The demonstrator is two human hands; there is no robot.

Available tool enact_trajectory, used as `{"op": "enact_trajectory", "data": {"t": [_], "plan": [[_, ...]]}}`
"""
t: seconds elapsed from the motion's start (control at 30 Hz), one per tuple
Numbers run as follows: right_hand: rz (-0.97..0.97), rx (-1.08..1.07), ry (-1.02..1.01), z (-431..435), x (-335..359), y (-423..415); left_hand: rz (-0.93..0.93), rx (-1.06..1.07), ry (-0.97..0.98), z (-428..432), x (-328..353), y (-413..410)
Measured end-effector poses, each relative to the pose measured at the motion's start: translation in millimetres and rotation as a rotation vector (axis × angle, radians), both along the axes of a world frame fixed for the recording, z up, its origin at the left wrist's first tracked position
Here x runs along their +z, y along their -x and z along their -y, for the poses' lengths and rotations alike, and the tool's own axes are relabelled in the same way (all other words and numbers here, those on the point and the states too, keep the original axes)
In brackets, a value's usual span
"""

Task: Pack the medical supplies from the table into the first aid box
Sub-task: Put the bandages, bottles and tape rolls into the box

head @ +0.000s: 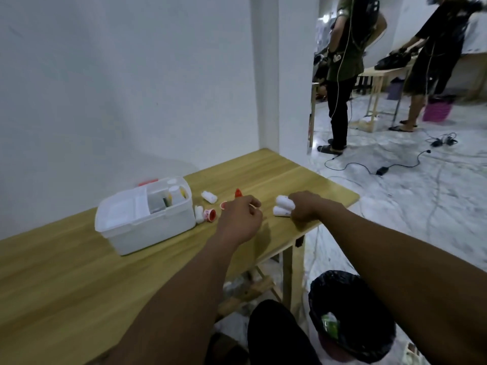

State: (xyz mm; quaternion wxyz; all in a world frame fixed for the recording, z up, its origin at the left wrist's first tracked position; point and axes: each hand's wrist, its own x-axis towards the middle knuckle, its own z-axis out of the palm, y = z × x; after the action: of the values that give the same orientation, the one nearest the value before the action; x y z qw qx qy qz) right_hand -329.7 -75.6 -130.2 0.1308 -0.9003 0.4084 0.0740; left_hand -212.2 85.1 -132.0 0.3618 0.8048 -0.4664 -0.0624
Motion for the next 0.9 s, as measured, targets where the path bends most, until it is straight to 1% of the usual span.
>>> {"op": "enact_trajectory", "data": {"t": [0.1, 0.2, 0.3, 0.4, 0.47, 0.57, 0.67, 0.77, 0.9], "plan": [[-0.007, -0.066, 0.032, -2.9, -10.0, -4.1, -0.004, -0.011, -0.027, -0.8, -7.6, -0.9], [0.045, -0.04, 0.111, -5.9, -6.7, -7.0, 0.004, 0.017, -0.003, -7.2, -0.5, -8.3], [0.256, 0.042, 0.04, -4.3, 13.9, -13.4, 0.003, 0.062, 0.064, -18.6, 21.6, -24.7], [0.478, 0.11, -0.011, -12.3, 64.2, -33.4, 0.038, 0.134, 0.132, -38.3, 52.0, -51.2], [0.556, 0.146, -0.104, -22.8, 102.2, -56.1, 0.1, 0.202, 0.155, -56.4, 72.0, -73.8], [0.528, 0.254, -0.225, -46.8, 148.4, -100.0, 0.154, 0.308, 0.161, -88.4, 93.7, -111.6], [0.469, 0.364, -0.273, -79.3, 174.5, -147.4, 0.153, 0.407, 0.171, -119.9, 101.0, -147.1], [0.339, 0.418, -0.249, -102.3, 177.9, -193.1, 0.118, 0.462, 0.139, -144.7, 96.2, -174.7], [0.144, 0.453, -0.211, -111.4, 162.7, -237.7, 0.082, 0.481, 0.091, -160.1, 80.0, -200.9]]}}
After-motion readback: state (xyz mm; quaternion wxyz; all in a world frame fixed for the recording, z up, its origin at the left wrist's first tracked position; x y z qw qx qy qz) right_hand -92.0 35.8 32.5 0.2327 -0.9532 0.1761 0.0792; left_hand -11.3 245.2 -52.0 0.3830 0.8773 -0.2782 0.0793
